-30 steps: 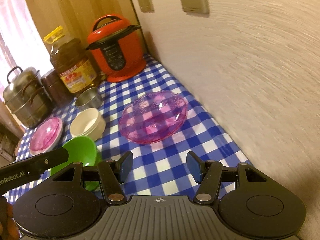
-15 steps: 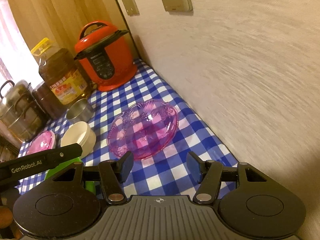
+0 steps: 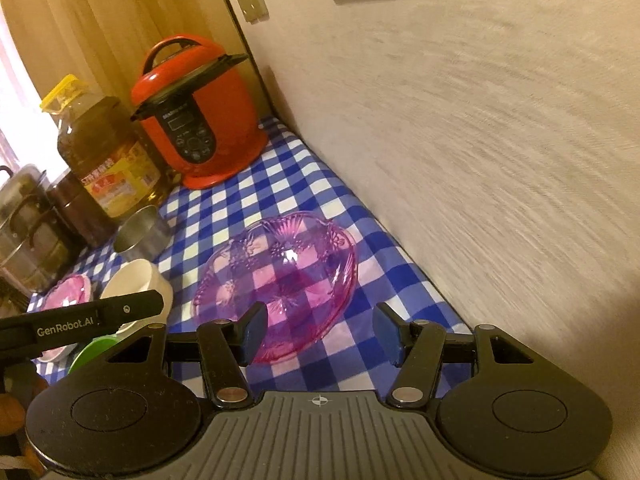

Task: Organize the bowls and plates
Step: 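Move both tools to the second pink glass bowl beside the wall, then grip the second pink bowl's rim with both tools and lift it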

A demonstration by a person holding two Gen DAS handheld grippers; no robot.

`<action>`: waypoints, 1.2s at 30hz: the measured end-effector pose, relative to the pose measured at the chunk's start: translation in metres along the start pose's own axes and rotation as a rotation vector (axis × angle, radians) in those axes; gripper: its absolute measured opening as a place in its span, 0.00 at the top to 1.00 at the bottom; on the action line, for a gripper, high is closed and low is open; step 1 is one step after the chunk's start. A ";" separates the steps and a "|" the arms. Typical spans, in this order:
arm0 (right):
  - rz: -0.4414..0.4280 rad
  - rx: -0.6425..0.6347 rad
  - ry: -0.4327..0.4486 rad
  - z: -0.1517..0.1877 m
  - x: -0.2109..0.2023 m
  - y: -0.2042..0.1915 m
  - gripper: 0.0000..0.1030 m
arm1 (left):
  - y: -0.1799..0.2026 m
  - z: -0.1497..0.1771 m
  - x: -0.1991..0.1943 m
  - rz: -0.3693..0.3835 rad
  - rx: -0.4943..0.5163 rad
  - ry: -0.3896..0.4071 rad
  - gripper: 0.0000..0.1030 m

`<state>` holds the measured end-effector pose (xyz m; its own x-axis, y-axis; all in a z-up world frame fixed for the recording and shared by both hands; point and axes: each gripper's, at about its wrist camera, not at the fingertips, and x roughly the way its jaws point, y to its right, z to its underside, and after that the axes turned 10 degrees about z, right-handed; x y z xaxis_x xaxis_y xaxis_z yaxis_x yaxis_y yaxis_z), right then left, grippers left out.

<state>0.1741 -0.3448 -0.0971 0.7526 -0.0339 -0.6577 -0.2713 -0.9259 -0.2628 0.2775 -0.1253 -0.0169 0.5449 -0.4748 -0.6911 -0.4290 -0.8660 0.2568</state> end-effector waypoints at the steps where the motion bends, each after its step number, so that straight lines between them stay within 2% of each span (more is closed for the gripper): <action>1: 0.000 0.002 -0.003 0.000 0.005 0.000 0.43 | -0.001 -0.001 0.006 0.000 0.005 -0.010 0.50; 7: 0.008 -0.004 -0.002 -0.002 0.031 -0.002 0.44 | -0.008 -0.005 0.036 0.008 0.024 -0.061 0.57; 9: 0.014 -0.004 -0.002 -0.003 0.039 -0.001 0.50 | -0.012 -0.006 0.044 0.002 0.025 -0.073 0.60; 18: 0.027 -0.009 -0.033 -0.004 0.070 0.006 0.62 | -0.021 -0.004 0.077 -0.016 0.056 -0.165 0.67; 26: 0.025 -0.011 -0.046 -0.004 0.084 0.010 0.71 | -0.023 -0.004 0.091 -0.013 0.065 -0.210 0.79; 29: 0.015 -0.005 -0.052 -0.003 0.087 0.011 0.78 | -0.024 -0.004 0.093 -0.009 0.061 -0.212 0.83; 36: 0.006 0.017 -0.067 -0.001 0.093 0.012 0.87 | -0.024 -0.009 0.097 -0.013 0.063 -0.220 0.83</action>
<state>0.2415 -0.3593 -0.1605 0.7089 -0.0137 -0.7052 -0.2867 -0.9191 -0.2704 0.3473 -0.1523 -0.0843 0.3835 -0.4117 -0.8267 -0.4706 -0.8573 0.2086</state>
